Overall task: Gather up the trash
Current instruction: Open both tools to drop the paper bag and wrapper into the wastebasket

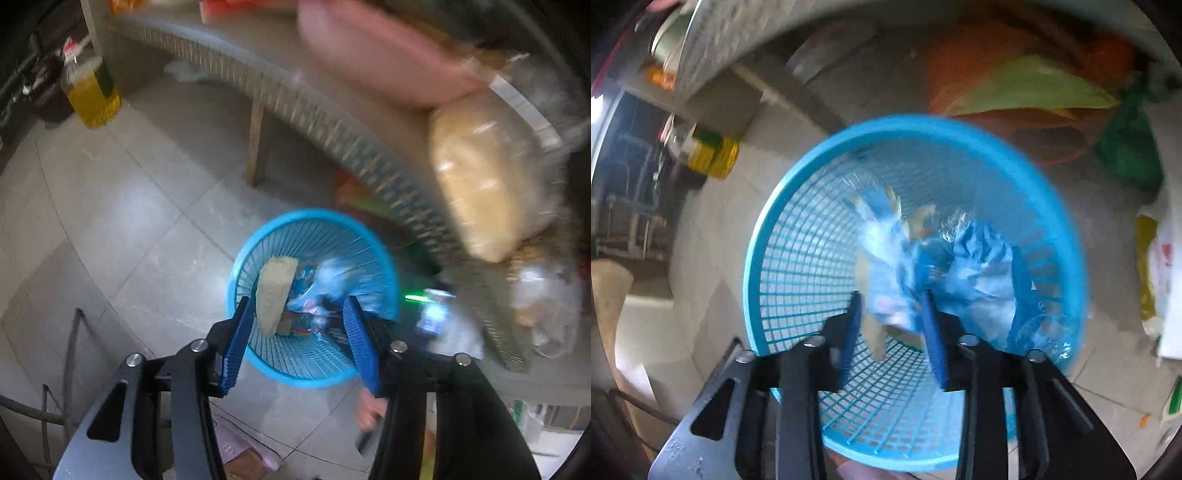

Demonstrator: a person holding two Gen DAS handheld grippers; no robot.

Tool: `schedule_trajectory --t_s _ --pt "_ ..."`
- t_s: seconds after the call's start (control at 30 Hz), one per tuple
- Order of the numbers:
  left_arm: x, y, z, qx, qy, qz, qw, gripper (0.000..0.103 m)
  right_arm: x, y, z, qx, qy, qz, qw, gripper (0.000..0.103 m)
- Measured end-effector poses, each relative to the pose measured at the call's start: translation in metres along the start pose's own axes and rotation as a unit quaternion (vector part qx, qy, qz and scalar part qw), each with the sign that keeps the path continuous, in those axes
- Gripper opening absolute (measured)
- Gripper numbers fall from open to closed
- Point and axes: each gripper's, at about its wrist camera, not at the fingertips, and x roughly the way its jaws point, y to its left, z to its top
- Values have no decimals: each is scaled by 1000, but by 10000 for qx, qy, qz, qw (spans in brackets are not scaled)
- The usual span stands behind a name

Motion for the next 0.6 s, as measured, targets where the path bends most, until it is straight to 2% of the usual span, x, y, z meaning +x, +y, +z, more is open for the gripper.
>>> schedule_trajectory --t_s 0.07,0.17,0.3,0.47,0.53,0.6 --pt "-40 -2 -5 143 -222 15 9997 55 3 9 0 -253 68 -41 9996 52" --pt "-104 1 -21 267 -674 -47 9974 61 -9 16 1 -462 -5 106 9989 58" --pt "-177 20 -59 196 -1102 -82 9937 67 -47 15 0 -728 -248 448 9960 59" --pt "-245 69 -123 -360 -1529 -239 9873 73 -103 5 -16 -1097 -617 745 9892 60" --pt "-270 92 -155 -719 -1814 -258 9804 73 -118 -1 -22 -1240 -764 558 9878 58" --pt "-287 110 -182 -975 -2069 -276 9731 74 -124 -1 -29 -1363 -842 214 9869 51"
